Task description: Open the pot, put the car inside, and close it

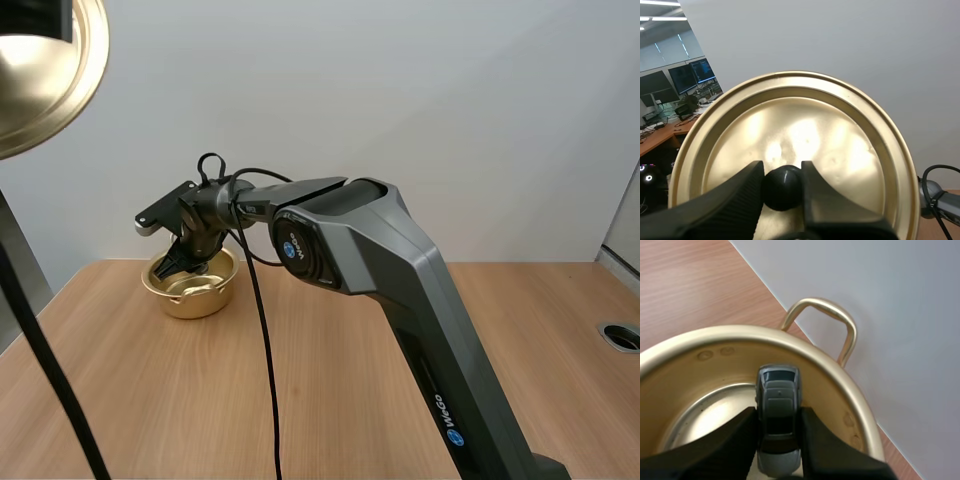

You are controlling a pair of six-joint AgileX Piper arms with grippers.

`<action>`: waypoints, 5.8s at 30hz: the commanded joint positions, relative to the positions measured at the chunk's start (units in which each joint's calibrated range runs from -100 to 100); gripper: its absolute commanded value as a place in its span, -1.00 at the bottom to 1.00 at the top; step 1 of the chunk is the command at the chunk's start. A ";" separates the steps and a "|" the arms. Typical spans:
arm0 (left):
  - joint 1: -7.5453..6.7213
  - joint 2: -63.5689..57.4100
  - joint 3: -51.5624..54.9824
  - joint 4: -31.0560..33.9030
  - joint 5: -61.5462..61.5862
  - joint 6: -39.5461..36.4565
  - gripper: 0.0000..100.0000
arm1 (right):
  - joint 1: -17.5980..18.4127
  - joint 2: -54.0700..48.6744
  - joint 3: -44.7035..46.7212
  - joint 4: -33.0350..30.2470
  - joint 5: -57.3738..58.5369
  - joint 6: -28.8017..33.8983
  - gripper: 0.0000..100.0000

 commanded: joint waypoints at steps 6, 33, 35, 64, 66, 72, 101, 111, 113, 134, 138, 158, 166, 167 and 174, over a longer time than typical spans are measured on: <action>0.10 -0.01 -0.08 -0.42 0.03 0.01 -1.00 | 0.01 0.01 -0.07 4.36 -0.80 0.20 -1.00; 0.10 0.65 -0.08 4.74 0.03 1.41 -1.00 | -0.90 -5.41 -0.26 -17.58 5.52 10.07 -1.00; 0.10 1.18 -0.08 5.36 0.03 1.41 -1.00 | -1.77 -8.46 -0.26 -17.58 6.00 18.47 -1.00; 0.10 46.83 30.46 4.51 -68.06 -5.22 -1.00 | -16.09 -59.17 -0.26 -18.43 53.70 10.95 -1.00; 0.10 49.71 30.46 4.51 -72.03 -5.22 -1.00 | -16.09 -62.75 -0.26 -18.58 53.70 9.80 -1.00; 0.10 56.66 30.46 4.51 -78.73 -6.07 -1.00 | -16.95 -71.32 -0.26 -19.17 53.70 7.65 -1.00; 0.10 71.23 19.98 0.53 -66.33 -4.89 -1.00 | -19.07 -79.42 -0.26 -20.35 53.70 5.45 -1.00; 0.10 74.70 15.16 -3.91 -58.74 -2.55 -1.00 | -19.07 -80.84 -0.26 -20.28 53.70 5.45 -1.00; 0.10 75.46 15.01 -3.91 -58.53 -2.55 -1.00 | -19.07 -81.33 -0.26 -20.28 53.70 5.45 -1.00; 0.10 80.73 14.27 -3.91 -57.38 -1.57 -0.92 | -19.07 -82.42 -0.26 -20.28 53.70 5.45 -1.00; 0.10 80.73 14.27 -3.67 -59.25 -1.38 -0.15 | -19.07 -82.42 -0.26 -20.28 53.70 5.45 -1.00; -1.03 79.02 13.37 4.98 -61.69 -0.97 1.00 | -19.07 -82.38 -0.26 -20.08 53.70 5.45 -1.00; 0.16 73.00 7.96 6.00 -68.12 -9.83 -0.99 | -19.07 -82.38 -0.26 -19.93 53.70 5.45 -1.00; 0.54 71.97 6.97 6.00 -68.92 -11.71 -1.00 | -19.07 -82.38 -0.26 -19.93 53.70 5.45 -1.00; 2.63 62.91 3.24 6.00 -72.69 -13.66 -1.00 | -19.18 -82.38 5.77 -19.96 53.70 7.02 -1.00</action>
